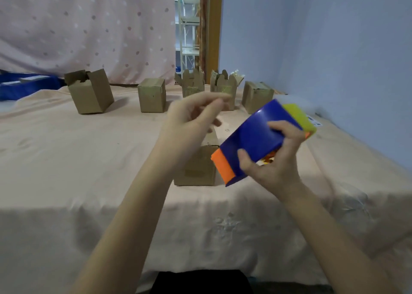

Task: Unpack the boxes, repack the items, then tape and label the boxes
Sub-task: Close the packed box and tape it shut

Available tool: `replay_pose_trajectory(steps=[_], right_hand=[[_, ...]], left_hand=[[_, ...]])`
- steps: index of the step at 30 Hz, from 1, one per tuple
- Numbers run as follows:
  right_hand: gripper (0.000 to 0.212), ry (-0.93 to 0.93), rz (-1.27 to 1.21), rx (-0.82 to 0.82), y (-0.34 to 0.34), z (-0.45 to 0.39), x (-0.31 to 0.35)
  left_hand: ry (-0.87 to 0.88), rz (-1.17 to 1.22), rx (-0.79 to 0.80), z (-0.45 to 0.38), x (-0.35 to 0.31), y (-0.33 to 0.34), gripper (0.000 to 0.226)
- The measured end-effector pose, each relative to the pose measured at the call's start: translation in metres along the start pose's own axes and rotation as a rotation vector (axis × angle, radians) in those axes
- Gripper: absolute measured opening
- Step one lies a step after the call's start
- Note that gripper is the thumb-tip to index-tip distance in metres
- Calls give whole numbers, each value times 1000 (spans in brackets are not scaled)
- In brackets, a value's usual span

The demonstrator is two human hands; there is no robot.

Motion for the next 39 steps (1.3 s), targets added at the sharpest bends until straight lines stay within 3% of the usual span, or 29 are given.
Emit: replay_pose_trajectory(steps=[3,8,14,21,31,36,39], right_hand=[[58,164,-171,-249,-4,-10,2],[64,269,-262,-341,4,-21,11],[66,371,-428,-376,26,-16,23],[65,390,-470,-422,38,-3,30],[66,418,-430,-483,46,9,31],[65,463,-449,-506,49,14,31],[65,477,-450,-522,50,17,33]], left_hand=[[-129,-99,-121,22,18,-15,23],[-359,-111,-163,50,37,-11,25],[-645,402,-222,52,34,11,38],[-614,470,-316,53,32,5,46],[-509,499,-397,54,40,1,35],[-466,314,-394,54,50,3,30],[-298,116,-460,54,54,2,26]])
Point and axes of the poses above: each hand's wrist, its own z-axis away from the middle knuckle, its own y-axis out of the palm, x = y × z, the point moved 3 cm from there along -z, towards the middle knuckle, and after that the axes turned 5 degrees about y, right-handed, at the moved point
